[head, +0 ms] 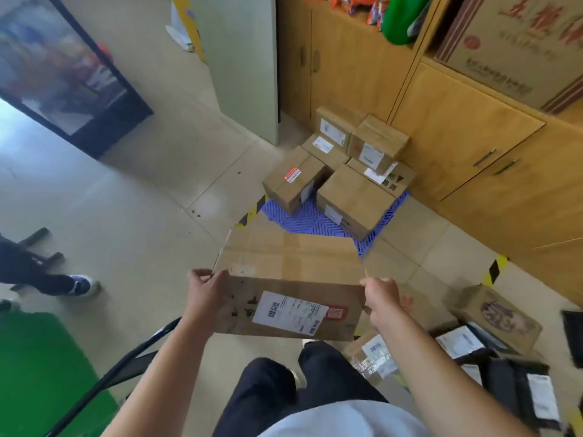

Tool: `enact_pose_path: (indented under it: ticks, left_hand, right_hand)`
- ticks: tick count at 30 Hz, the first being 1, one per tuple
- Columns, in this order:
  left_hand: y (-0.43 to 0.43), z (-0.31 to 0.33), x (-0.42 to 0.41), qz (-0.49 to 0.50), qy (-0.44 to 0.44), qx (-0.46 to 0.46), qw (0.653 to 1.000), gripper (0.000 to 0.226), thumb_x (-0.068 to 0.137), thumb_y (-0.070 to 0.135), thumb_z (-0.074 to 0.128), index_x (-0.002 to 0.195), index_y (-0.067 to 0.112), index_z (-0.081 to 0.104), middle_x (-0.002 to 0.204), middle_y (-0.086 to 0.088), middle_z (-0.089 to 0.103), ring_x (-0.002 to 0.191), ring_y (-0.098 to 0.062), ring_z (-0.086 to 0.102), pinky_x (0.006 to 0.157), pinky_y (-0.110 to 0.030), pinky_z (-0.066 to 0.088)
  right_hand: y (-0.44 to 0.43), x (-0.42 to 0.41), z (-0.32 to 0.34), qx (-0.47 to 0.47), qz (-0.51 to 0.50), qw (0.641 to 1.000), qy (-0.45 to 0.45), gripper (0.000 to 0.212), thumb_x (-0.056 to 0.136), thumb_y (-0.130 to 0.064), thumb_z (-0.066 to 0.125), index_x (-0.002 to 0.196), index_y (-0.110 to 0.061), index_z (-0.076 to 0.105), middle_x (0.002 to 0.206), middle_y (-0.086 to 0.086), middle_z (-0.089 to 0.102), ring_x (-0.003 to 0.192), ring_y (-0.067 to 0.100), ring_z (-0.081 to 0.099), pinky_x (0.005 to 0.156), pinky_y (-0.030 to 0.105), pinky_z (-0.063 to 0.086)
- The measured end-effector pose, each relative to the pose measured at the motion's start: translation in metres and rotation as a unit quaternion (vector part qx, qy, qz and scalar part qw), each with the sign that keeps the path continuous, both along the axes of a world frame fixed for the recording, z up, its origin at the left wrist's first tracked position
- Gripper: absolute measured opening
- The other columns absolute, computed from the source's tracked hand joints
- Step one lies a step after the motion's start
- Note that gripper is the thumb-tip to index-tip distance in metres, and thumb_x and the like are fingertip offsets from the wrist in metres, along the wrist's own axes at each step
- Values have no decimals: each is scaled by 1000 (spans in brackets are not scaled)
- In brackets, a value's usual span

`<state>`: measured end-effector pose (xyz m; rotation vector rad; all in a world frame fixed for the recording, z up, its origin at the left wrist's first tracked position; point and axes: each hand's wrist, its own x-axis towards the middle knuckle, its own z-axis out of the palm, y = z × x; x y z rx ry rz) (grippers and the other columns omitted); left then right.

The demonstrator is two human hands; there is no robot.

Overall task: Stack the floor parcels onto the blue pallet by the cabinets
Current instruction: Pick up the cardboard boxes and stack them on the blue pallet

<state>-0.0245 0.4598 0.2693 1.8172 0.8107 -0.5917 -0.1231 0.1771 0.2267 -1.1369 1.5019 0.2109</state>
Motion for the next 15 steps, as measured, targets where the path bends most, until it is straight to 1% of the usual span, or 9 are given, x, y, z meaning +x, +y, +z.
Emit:
enact_pose_path:
  ticks: [1,2,4,6,8,10,12,14,15]
  left_hand:
    - [-2,-7,17,-2,11,5,1000,36,87,35,66,111,16,47,106,-16,61,79,-31,61,58,-39,52]
    - [-4,-15,33,-5,22,10,1000,36,87,34,66,110,11,49,106,-18,62,79,-31,61,61,-40,51]
    - [-12,-33,66,-19,29,7,999,25,89,25,67,94,4,55,99,-22,63,75,-28,60,69,-42,52]
    - [-25,-54,96,-41,57,11,997,23,88,19,71,80,5,54,87,-18,61,71,-25,58,82,-47,55]
    - [-35,-84,124,-62,92,13,994,24,83,19,76,79,5,58,83,-15,61,72,-26,59,88,-49,55]
    - [-45,-120,151,-99,109,32,989,21,83,18,76,87,4,63,85,-13,64,72,-24,60,80,-41,57]
    - [-56,-163,179,-147,136,39,979,22,86,13,71,104,2,66,98,-14,67,79,-23,61,72,-32,53]
    - [-64,-207,201,-187,171,27,967,26,92,11,64,116,4,63,122,-13,63,100,-26,62,76,-26,52]
    - [-66,-230,209,-213,183,26,959,33,94,12,61,126,5,59,128,-10,59,113,-26,59,77,-21,52]
  right_hand:
    - [-1,10,0,10,-20,1000,9,13,85,-2,58,98,-2,58,92,19,62,70,26,54,58,33,45]
    - [-3,18,-1,22,-38,999,18,15,84,-1,58,100,-2,59,87,16,60,67,24,54,55,30,44]
    - [-9,31,-9,33,-67,996,44,16,81,-2,60,97,-3,60,82,13,58,62,22,52,52,29,42]
    - [-10,39,-23,32,-97,992,78,16,79,-6,63,94,-2,61,81,11,59,63,23,52,54,30,41]
    - [-9,44,-44,27,-137,983,119,21,80,-10,68,98,0,61,85,13,62,70,27,56,62,34,46]
    - [-4,50,-67,43,-182,972,145,20,84,-8,68,99,-1,58,94,16,62,82,31,59,69,41,51]
    - [0,56,-96,72,-230,957,162,16,89,-4,64,103,-5,56,101,18,61,89,34,60,76,48,55]
    - [5,58,-133,96,-268,943,173,21,92,-4,62,113,-6,56,109,19,61,97,36,61,74,49,55]
    - [6,61,-153,106,-286,936,175,22,94,-4,60,115,-6,55,109,19,61,100,36,62,71,47,54]
